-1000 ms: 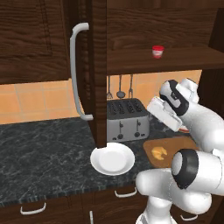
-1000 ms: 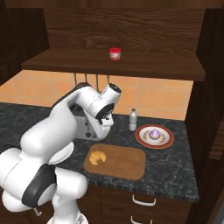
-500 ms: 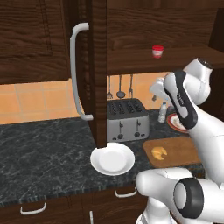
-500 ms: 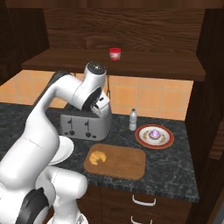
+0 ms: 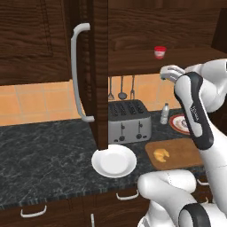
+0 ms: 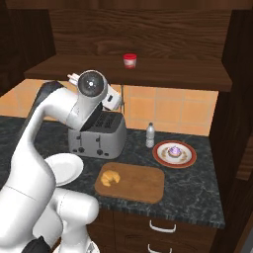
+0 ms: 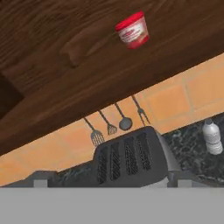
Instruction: From the different types of pastries on the counter, select a croissant and place it on the cutting board. Then retrieve a jar of jam from the cabinet and place it alongside the croissant on the cutting board.
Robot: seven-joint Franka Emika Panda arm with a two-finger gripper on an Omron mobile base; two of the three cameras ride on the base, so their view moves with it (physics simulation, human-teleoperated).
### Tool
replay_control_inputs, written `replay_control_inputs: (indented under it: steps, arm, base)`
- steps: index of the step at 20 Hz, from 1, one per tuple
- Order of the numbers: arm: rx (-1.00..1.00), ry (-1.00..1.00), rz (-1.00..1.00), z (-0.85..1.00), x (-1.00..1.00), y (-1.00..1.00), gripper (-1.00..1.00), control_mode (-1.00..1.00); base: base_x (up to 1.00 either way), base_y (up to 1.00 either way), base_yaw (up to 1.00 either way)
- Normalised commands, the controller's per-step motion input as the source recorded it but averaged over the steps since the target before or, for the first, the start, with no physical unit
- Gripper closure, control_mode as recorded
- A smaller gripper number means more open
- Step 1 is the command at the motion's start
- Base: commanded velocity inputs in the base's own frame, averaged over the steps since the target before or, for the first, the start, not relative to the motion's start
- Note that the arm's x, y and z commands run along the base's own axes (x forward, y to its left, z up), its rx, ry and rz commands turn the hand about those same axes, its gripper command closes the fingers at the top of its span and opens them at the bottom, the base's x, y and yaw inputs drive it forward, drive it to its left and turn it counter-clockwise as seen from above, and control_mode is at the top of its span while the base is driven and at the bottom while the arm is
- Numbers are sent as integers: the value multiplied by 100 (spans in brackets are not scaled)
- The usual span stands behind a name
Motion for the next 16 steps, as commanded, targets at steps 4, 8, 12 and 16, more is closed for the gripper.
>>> replay_control_inputs:
  steps: [4, 8, 12, 16]
  arm:
    - [-44, -57, 0, 89, -41, -1, -100, -100]
    - [-46, -16, -5, 79, 36, -17, -100, -100]
    - [-39, 26, -12, 42, 100, -39, -100, -100]
    - [-23, 22, -8, 17, 68, -67, -100, -100]
  base:
    - [0, 0, 0]
    - [0, 0, 0]
    - [0, 0, 0]
    - [0, 0, 0]
